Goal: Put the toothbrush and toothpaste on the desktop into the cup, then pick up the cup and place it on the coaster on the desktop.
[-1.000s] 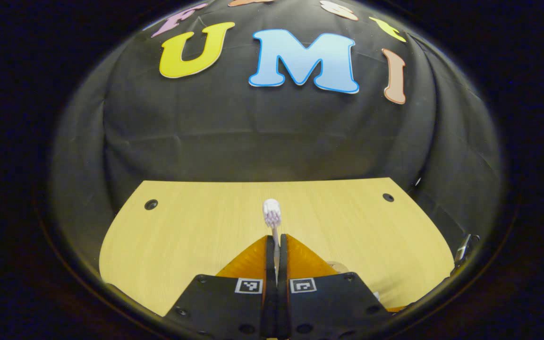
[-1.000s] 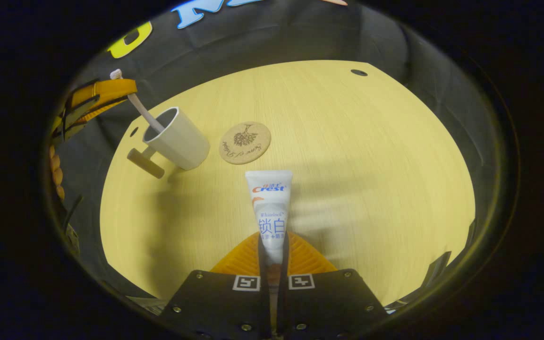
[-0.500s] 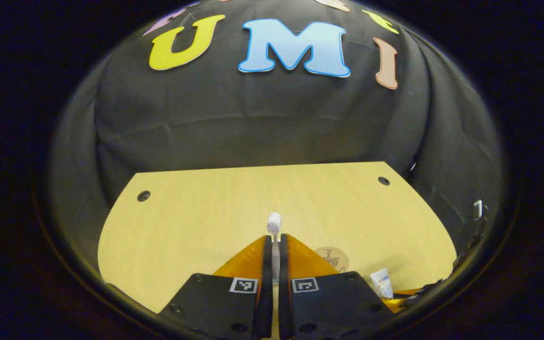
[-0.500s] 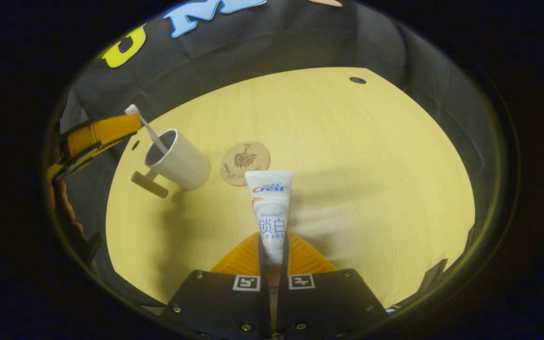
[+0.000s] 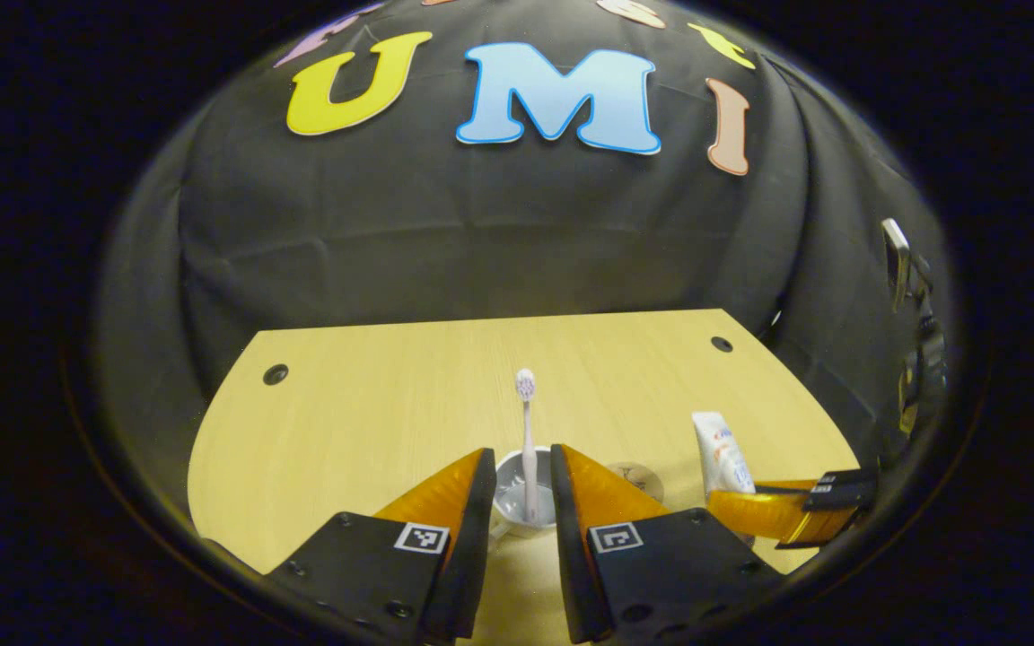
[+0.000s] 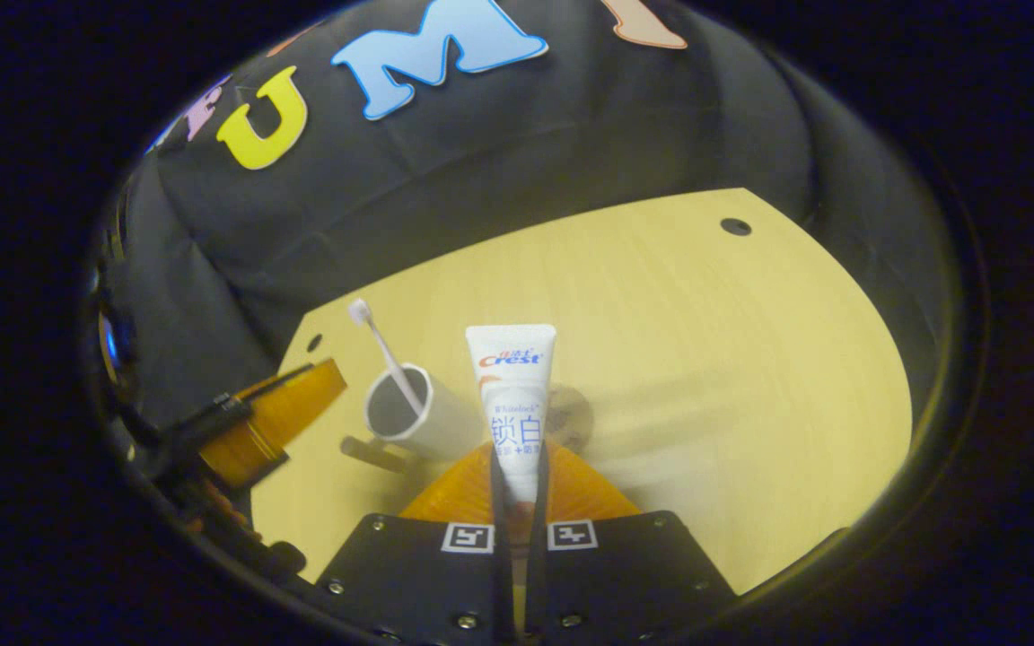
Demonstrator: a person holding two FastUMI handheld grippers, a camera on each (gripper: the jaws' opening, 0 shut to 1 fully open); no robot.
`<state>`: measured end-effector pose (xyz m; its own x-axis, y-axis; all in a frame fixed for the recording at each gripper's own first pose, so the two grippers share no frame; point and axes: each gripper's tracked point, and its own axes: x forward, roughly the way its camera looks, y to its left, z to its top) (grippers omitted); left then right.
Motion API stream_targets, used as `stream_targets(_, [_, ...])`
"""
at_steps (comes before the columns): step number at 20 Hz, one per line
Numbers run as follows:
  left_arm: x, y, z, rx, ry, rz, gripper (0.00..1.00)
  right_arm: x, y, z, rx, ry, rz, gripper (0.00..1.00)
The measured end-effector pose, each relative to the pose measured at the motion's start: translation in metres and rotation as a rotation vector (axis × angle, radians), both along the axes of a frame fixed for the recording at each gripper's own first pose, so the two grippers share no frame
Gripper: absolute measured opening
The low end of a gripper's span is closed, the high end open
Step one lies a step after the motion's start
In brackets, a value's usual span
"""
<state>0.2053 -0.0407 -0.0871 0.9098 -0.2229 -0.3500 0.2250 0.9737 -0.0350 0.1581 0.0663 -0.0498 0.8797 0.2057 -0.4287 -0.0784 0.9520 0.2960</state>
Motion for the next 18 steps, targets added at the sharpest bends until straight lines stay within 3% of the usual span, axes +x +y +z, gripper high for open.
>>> stream_targets(2, [-0.001,0.006,-0.002,0.001,0.0,-0.004,0.51,0.013,0.014,0.028,0.052,-0.069,0.032,0.07])
stream_targets(4, [-0.003,0.014,-0.001,-0.002,-0.002,-0.009,0.47,0.028,0.027,0.051,0.08,-0.122,0.057,0.07])
stream_targets(5, [-0.004,0.018,-0.002,-0.004,0.0,-0.016,0.57,0.034,0.033,0.058,0.088,-0.141,0.069,0.07])
stream_targets(7, [-0.006,0.025,-0.007,-0.002,0.002,-0.022,0.62,0.039,0.045,0.069,0.106,-0.188,0.097,0.07])
stream_targets(9, [-0.009,0.033,-0.011,-0.005,0.01,-0.032,0.6,0.046,0.056,0.077,0.126,-0.222,0.113,0.07])
stream_targets(10, [-0.011,0.036,-0.012,-0.003,0.013,-0.037,0.7,0.051,0.06,0.079,0.133,-0.23,0.117,0.07])
stream_targets(11, [-0.012,0.038,-0.017,0.0,0.018,-0.047,0.7,0.056,0.062,0.08,0.132,-0.237,0.113,0.07])
stream_targets(12, [-0.014,0.038,-0.018,0.005,0.026,-0.062,0.82,0.06,0.064,0.081,0.135,-0.247,0.111,0.07])
stream_targets(14, [-0.016,0.041,-0.025,0.025,0.039,-0.094,0.82,0.067,0.073,0.085,0.164,-0.263,0.123,0.07])
stream_targets(16, [-0.02,0.043,-0.032,0.043,0.055,-0.132,0.92,0.075,0.08,0.086,0.186,-0.277,0.13,0.07])
stream_targets(18, [-0.023,0.045,-0.042,0.056,0.08,-0.158,0.86,0.086,0.082,0.087,0.185,-0.298,0.11,0.07])
